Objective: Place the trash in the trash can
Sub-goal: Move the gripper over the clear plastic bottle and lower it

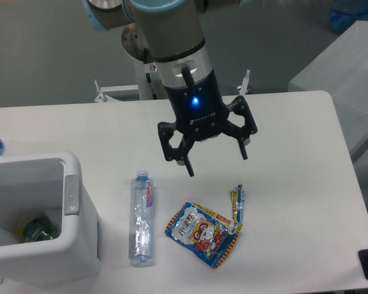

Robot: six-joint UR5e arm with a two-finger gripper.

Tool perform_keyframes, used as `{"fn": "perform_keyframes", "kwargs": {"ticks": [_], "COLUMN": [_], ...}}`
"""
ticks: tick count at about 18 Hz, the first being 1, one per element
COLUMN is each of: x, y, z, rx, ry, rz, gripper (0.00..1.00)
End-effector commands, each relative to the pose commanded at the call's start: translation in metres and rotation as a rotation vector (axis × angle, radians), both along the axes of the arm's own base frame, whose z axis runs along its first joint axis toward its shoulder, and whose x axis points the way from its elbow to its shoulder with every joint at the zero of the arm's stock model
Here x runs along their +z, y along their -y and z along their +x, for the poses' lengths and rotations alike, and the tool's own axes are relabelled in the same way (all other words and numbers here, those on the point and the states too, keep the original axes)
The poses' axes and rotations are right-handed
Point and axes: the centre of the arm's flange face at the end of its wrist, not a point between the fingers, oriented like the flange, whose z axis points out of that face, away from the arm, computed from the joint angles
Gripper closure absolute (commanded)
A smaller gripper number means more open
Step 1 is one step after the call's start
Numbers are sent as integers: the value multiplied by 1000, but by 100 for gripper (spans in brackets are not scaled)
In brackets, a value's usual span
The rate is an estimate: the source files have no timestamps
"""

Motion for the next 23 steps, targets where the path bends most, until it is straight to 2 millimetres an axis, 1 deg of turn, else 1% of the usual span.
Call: {"fn": "perform_keyframes", "kwargs": {"ticks": [5, 8, 10, 12, 14, 17, 20, 23], "x": [-19, -38, -62, -81, -106, -134, -148, -166], "y": [14, 21, 26, 26, 31, 34, 34, 29], "z": [18, 29, 35, 41, 46, 57, 63, 69], "rx": [2, 2, -3, -14, -14, -11, 56, 39], "ry": [37, 66, 96, 130, 157, 156, 174, 194], "rz": [-24, -43, -72, -82, -105, -106, -65, -94], "gripper": [0, 0, 0, 0, 0, 0, 0, 0]}}
